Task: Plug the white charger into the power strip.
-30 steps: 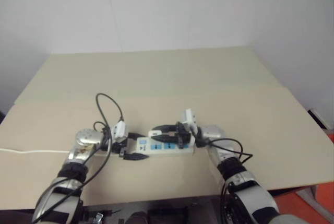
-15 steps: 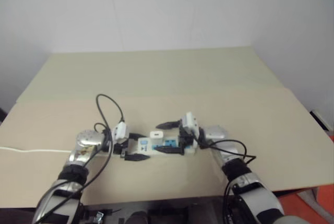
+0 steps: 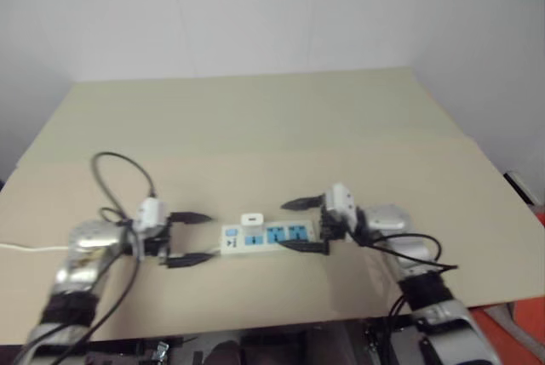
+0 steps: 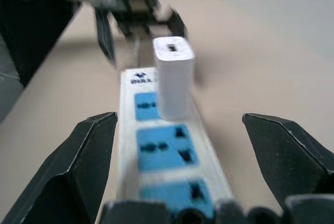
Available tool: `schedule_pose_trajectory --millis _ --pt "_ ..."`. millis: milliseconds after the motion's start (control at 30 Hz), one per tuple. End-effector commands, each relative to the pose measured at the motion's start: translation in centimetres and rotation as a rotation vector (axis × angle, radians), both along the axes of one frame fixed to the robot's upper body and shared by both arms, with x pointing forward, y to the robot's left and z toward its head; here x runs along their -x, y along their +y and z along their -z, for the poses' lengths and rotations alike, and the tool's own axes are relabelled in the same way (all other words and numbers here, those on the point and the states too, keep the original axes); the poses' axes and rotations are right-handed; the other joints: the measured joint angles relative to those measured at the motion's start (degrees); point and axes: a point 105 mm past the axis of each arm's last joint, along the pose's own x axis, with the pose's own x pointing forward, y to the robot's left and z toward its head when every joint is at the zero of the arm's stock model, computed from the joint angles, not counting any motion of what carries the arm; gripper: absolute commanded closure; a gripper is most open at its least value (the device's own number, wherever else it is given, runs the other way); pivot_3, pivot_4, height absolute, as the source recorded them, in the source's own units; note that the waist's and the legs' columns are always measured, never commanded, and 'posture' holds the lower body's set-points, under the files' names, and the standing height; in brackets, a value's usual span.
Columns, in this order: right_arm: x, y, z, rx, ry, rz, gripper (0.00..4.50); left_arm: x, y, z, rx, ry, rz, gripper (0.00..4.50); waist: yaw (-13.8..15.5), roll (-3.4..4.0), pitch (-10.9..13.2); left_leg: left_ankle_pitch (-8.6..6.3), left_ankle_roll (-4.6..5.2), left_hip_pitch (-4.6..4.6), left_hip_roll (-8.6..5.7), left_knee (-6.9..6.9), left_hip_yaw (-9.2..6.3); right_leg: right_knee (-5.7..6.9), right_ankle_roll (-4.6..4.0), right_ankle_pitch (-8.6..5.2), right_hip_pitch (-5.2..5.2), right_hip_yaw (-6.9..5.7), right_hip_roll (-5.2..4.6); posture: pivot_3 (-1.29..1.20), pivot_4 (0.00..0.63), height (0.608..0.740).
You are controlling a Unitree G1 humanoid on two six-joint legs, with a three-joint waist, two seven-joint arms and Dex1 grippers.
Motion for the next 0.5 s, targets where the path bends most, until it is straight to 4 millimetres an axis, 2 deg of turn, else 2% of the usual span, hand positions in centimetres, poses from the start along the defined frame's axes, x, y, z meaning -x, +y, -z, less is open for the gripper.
schedule_pose_trajectory --millis 33,133,233,400,500 --pt "0.5 -2.6 -2.8 0.016 -0.064 0.069 0.0 1.0 1.7 -2.6 -0.012 -0.049 -0.031 0.03 0.38 0.01 0.01 0.0 0.0 0.02 -0.01 -0.04 0.0 -0.14 0.0 0.0 0.06 -0.02 -0.02 0.0 0.15 0.74" --pt "1.7 -5.3 -3.2 0.059 -0.038 0.096 0.0 1.3 3.4 -2.7 -0.042 -0.053 -0.08 0.03 1.39 0.04 0.04 -0.01 0.0 0.14 -0.03 -0.08 0.02 -0.36 0.0 -0.01 0.3 -0.13 -0.06 0.0 0.15 0.74" --pt "2.7 -7.3 -3.7 0.11 -0.033 0.126 0.0 1.7 4.2 -2.9 -0.062 -0.053 -0.089 0.03 1.76 0.02 0.11 -0.01 0.0 0.09 -0.04 -0.06 0.22 -0.39 0.0 -0.01 0.34 -0.22 -0.05 0.0 0.15 0.74" --pt "3.4 -8.6 -4.4 0.192 -0.108 0.161 0.0 1.3 4.3 -2.9 -0.056 -0.062 -0.11 0.03 1.55 0.02 0.12 -0.01 0.0 0.07 -0.01 -0.04 0.32 -0.38 -0.02 0.0 0.35 -0.26 0.0 0.0 0.15 0.74" --pt "3.0 -9.2 -4.0 0.271 -0.119 0.216 0.0 0.9 4.0 -2.9 -0.06 -0.069 -0.112 0.03 1.36 0.0 0.14 -0.01 0.0 0.1 0.02 -0.04 0.36 -0.35 -0.04 0.02 0.35 -0.25 0.04 0.0 0.15 0.74"
